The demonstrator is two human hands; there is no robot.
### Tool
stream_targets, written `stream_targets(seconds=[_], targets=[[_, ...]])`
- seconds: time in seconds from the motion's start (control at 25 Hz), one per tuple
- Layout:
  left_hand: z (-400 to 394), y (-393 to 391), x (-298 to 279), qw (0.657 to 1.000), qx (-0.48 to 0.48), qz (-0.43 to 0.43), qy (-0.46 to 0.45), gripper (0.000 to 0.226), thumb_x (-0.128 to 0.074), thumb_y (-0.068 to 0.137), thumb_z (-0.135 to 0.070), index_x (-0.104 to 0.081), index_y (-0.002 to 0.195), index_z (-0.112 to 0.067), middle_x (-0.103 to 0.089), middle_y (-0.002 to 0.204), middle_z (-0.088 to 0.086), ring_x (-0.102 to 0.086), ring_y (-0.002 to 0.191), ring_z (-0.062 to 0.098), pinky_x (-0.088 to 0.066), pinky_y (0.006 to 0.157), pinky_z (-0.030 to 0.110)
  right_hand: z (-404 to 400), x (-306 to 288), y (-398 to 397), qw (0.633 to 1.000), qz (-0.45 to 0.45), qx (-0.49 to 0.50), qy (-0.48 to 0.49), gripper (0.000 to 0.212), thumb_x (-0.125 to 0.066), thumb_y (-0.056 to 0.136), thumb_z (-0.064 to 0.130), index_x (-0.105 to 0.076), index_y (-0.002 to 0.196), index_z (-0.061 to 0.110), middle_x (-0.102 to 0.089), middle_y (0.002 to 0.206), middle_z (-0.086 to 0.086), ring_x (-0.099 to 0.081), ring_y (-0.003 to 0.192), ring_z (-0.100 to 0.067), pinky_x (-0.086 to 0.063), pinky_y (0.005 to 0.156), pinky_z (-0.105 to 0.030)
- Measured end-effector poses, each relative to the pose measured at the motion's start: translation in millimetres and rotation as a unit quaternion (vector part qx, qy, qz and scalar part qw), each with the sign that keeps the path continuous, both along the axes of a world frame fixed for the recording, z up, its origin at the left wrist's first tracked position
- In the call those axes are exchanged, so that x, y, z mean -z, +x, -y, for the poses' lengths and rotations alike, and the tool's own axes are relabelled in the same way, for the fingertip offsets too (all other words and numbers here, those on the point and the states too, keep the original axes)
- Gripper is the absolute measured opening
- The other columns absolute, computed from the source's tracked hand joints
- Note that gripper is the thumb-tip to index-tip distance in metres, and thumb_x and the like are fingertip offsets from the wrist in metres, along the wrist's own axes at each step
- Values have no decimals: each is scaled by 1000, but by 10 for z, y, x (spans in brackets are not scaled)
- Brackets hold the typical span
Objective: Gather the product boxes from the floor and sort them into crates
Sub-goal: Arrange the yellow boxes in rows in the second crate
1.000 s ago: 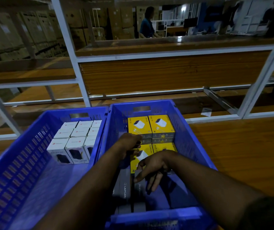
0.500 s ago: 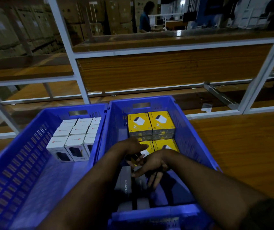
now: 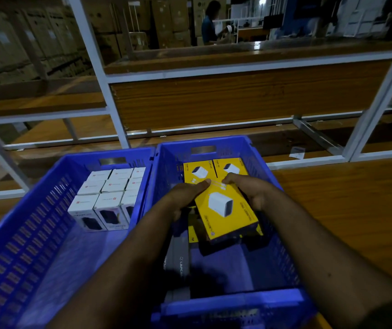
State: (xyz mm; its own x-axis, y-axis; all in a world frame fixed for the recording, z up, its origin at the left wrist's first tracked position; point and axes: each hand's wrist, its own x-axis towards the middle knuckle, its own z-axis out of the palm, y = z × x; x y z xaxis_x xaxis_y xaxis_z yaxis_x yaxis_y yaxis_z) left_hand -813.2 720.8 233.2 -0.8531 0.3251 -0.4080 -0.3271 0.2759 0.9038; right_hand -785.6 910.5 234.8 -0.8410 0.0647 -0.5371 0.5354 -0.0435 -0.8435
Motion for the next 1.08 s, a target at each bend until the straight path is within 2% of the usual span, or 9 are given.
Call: stream_targets(seconds=[0.2,0.36,0.44,0.52,0.68,0.8,0.88,0.96,1.08], targets=[[-15,-26,26,995,-33,23,86,22,-69,90,-30,-68,100,-11,-75,99,9,-72,75,17,-60,63,29,6,-62,15,996,5,64,-53,15,-61,90,27,-65,96,14,-71,90,-15,-65,73,-30,-54,64,-36],[-11,-56,80,997,-46,7,66,38,-71,89,-33,-64,117,-8,-72,107,12,-67,81,21,-53,64,29,65,-87,17,994,-17,94,-59,23,-63,87,28,-65,106,15,-71,91,-15,-66,72,-29,-54,64,-36],[5,-53,70,997,-46,25,63,37,-73,87,-37,-67,110,-9,-69,109,16,-64,83,26,-53,70,35,75,-122,27,990,-40,114,-68,15,-63,87,28,-66,94,15,-71,81,-12,-64,69,-27,-54,65,-36],[25,-54,67,995,-23,69,66,38,-79,78,-46,-67,99,-17,-65,103,17,-61,77,26,-51,65,37,64,-126,25,981,-63,153,-99,12,-62,89,26,-63,83,15,-68,71,-9,-62,65,-25,-53,63,-35],[12,-34,7,982,-55,114,143,35,-75,84,-31,-65,113,-14,-70,102,12,-69,80,20,-60,56,29,42,-125,4,956,-101,227,-153,8,-60,88,15,-59,80,13,-60,75,-8,-58,64,-21,-53,54,-33],[41,-64,-58,940,-155,122,277,31,-69,90,-21,-62,118,-9,-71,108,19,-71,85,29,-62,55,38,46,-168,48,964,-70,173,-190,9,-55,87,1,-58,88,10,-63,89,-12,-63,85,-25,-57,75,-43],[104,-114,-58,927,-199,102,301,34,-72,87,-22,-63,118,-9,-71,110,21,-71,89,33,-61,56,41,80,-192,115,978,-38,81,-187,19,-60,84,-2,-61,99,10,-67,108,-16,-65,101,-31,-56,86,-50],[154,-160,-32,940,-213,56,262,36,-75,84,-24,-67,116,-9,-74,105,19,-72,89,33,-61,66,42,112,-185,129,984,-40,34,-170,19,-68,85,6,-65,103,13,-69,112,-14,-68,99,-30,-59,80,-48],[116,-140,-35,965,-168,8,202,41,-73,86,-26,-67,121,-6,-72,111,22,-71,84,30,-60,74,39,96,-212,77,982,-93,80,-143,32,-68,89,25,-62,118,15,-72,103,-13,-69,84,-28,-59,67,-40]])
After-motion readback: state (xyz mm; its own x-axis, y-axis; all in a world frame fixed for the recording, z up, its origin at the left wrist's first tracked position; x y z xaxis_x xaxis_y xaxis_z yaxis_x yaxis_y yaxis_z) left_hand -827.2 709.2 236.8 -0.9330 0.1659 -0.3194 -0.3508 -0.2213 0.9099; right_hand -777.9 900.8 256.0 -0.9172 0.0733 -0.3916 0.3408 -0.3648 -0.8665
